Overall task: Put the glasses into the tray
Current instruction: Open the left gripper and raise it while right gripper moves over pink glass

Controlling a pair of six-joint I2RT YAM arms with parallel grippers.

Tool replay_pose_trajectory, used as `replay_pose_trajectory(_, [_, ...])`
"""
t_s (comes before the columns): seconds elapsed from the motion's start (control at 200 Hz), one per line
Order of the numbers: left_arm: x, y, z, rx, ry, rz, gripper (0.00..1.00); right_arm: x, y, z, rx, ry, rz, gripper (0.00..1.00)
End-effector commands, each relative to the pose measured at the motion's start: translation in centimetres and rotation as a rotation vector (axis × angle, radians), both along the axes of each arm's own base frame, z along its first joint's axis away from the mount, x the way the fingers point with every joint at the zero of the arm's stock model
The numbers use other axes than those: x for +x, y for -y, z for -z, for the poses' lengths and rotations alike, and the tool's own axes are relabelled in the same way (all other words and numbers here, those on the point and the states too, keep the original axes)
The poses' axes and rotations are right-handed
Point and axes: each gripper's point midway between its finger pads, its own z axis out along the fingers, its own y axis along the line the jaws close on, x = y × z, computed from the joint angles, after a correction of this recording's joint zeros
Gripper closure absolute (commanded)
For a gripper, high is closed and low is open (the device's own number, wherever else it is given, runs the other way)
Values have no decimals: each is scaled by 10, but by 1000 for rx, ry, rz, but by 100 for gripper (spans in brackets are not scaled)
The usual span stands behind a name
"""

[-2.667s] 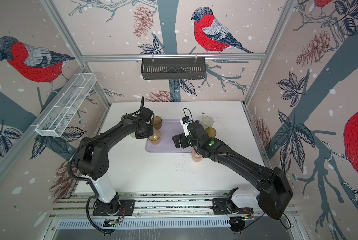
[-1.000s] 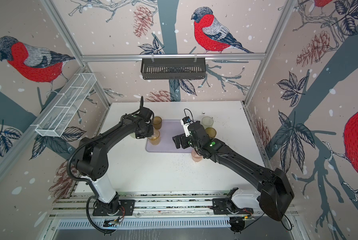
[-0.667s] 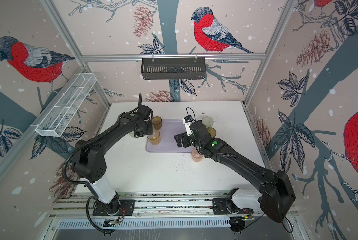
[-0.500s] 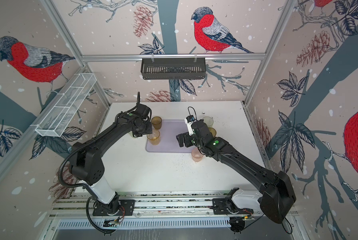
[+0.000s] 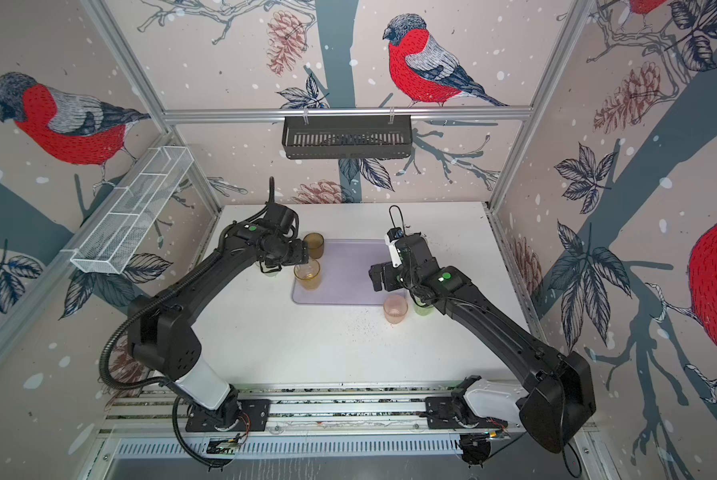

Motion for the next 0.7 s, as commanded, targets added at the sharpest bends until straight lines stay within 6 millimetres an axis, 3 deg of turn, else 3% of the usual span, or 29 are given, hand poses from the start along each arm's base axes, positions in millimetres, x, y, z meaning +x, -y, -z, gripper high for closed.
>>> replay_pose_trajectory(0.0, [0, 7, -11, -21, 36, 43, 18, -2, 11, 5, -47, -26, 9, 2])
replay_pose_trajectory(0.49, [-16, 43, -42, -68, 130, 163, 7, -1, 45, 15, -126, -96, 53, 12])
replay_pose_trajectory(0.695, [-28, 57, -45, -106, 159, 210, 6, 0, 50, 34, -176, -165, 43, 20])
